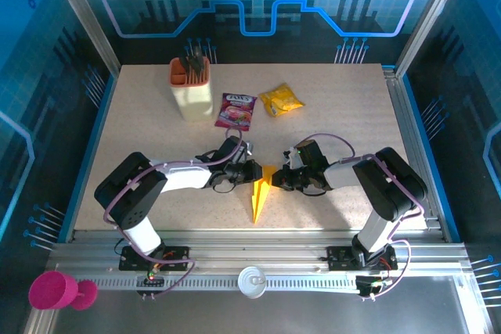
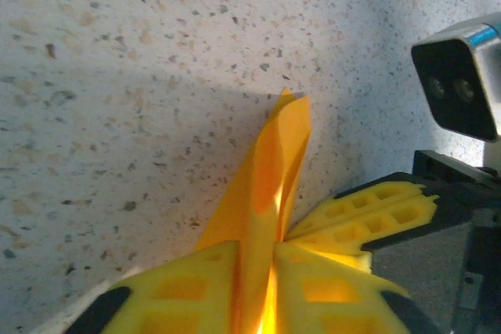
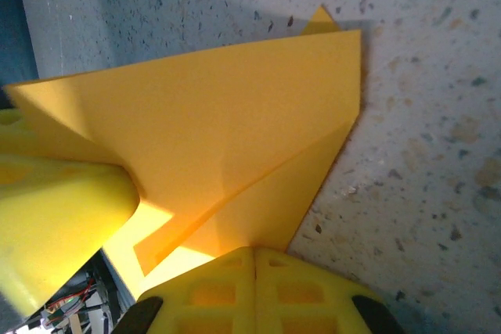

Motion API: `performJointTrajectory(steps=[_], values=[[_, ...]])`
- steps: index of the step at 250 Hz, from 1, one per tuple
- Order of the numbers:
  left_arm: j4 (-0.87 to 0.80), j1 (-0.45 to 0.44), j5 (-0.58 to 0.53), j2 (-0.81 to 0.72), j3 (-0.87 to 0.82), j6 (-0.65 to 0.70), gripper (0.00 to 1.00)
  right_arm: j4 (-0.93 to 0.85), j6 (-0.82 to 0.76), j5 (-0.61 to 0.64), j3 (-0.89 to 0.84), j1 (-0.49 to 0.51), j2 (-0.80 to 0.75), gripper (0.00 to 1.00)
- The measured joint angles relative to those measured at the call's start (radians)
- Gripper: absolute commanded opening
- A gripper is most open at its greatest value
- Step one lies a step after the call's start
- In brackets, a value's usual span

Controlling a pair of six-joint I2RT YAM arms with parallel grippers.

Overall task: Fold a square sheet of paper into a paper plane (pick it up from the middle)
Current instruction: Turn over the paper plane at the bottom-center of the table.

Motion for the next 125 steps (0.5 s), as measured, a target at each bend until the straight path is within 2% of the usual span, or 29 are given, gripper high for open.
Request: performJointTrajectory(steps=[8, 36, 67, 92, 125], values=[[0.004, -0.003, 0.000, 0.000, 0.000, 0.001, 0.00, 0.001, 0.002, -0.002, 0.000, 0.000, 0.000, 0.00], [0.006, -0.006, -0.001, 0.000, 0.000, 0.004, 0.00, 0.000, 0.002, -0.013, 0.000, -0.005, -0.002, 0.00], [-0.009, -0.013, -0.046, -0.006, 0.000, 0.006, 0.00, -0.045, -0.009, -0.010, -0.007, -0.006, -0.063, 0.06], [-0.080, -0.033, -0.141, -0.054, 0.002, 0.019, 0.00, -0.122, -0.035, 0.006, -0.010, -0.006, -0.194, 0.09], [-0.253, -0.089, -0.325, -0.119, 0.075, 0.077, 0.00, -0.213, -0.075, 0.034, -0.010, -0.006, -0.372, 0.10]])
